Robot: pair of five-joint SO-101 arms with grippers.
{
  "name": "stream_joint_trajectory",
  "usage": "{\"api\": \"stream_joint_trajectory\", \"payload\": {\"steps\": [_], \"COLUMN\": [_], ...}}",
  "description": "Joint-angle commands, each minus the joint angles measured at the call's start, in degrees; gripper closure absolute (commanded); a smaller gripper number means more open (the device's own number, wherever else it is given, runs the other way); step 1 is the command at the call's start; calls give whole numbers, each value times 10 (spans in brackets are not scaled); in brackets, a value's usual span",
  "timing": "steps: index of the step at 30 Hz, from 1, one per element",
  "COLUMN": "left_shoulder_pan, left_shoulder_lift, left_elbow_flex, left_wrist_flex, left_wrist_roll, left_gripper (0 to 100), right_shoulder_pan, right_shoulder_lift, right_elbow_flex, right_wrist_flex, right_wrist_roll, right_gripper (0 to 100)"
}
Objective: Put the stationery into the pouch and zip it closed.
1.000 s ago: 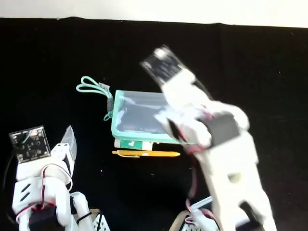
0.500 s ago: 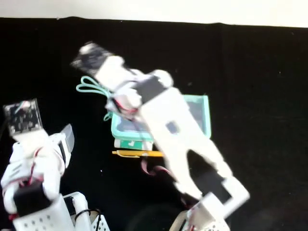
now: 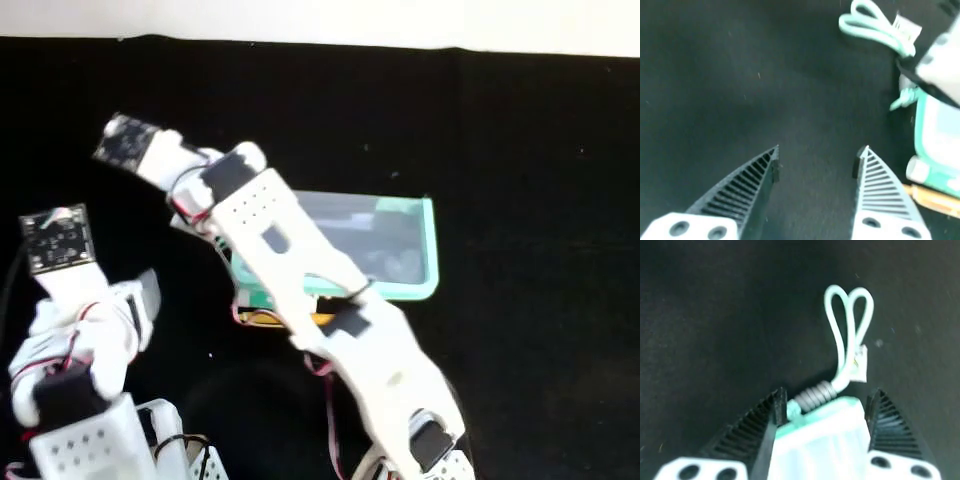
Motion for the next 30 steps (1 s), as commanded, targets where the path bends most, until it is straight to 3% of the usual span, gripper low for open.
{"api": "stream_joint_trajectory", "payload": {"steps": [1,9,21,30], "left_shoulder_pan": [-5,-5,-5,-5], "left_shoulder_lift": [-2,-2,-2,-2], "left_elbow_flex": [6,7,38,77], "left_wrist_flex": [-2,-10,-10,-53], "left_wrist_roll": [-6,-6,-7,-7], "left_gripper": [741,741,741,741], "right_shoulder_pan": [-15,-6,43,48], "right_shoulder_lift": [48,145,202,286], "right_elbow_flex": [-90,-186,-185,-185], "right_wrist_flex": [-12,-59,-192,-285], "right_wrist_roll": [28,62,62,62], "right_gripper": [737,737,737,738]}}
